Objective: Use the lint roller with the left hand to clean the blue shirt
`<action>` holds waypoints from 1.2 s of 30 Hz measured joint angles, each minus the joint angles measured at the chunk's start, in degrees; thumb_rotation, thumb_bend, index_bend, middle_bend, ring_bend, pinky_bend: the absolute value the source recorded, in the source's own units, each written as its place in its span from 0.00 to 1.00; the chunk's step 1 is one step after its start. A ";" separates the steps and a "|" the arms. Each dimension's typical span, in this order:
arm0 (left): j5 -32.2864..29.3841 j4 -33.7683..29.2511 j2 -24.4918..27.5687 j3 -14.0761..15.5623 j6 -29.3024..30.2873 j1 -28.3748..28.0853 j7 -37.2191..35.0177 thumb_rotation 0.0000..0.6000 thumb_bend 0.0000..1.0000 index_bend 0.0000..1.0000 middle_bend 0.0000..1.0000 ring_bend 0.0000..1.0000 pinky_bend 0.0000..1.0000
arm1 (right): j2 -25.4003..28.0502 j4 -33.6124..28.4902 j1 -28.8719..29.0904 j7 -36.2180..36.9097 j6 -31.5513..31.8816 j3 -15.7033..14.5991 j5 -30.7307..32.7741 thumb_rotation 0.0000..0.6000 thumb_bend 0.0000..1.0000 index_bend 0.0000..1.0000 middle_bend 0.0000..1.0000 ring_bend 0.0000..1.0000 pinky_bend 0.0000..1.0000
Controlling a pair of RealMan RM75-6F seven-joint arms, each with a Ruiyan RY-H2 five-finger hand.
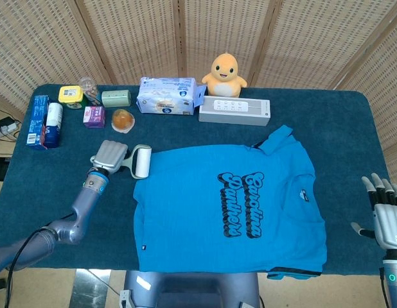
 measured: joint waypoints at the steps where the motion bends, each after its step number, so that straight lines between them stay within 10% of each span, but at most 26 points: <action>1: -2.04 -1.25 0.56 -0.61 -1.00 -0.16 -0.05 1.00 0.71 1.00 1.00 0.90 1.00 | 0.03 -0.02 -0.01 0.00 0.03 0.00 -0.02 1.00 0.00 0.02 0.00 0.00 0.00; 17: -23.52 -11.45 7.64 -3.06 -9.65 -6.23 -0.62 1.00 0.73 1.00 1.00 0.92 1.00 | 0.46 -0.56 -0.08 0.56 0.24 0.05 -0.27 1.00 0.00 0.02 0.00 0.00 0.00; 26: -48.44 -13.36 10.89 7.92 -20.01 -24.03 2.34 1.00 0.75 1.00 1.00 0.92 1.00 | 1.07 -1.06 -0.24 1.90 0.37 0.26 -0.19 1.00 0.00 0.02 0.00 0.00 0.00; 36: -60.47 -12.14 7.16 20.12 -22.36 -39.96 -0.38 1.00 0.75 1.00 1.00 0.92 1.00 | 1.73 -1.32 -0.29 3.58 0.18 0.40 -0.15 1.00 0.00 0.02 0.00 0.00 0.00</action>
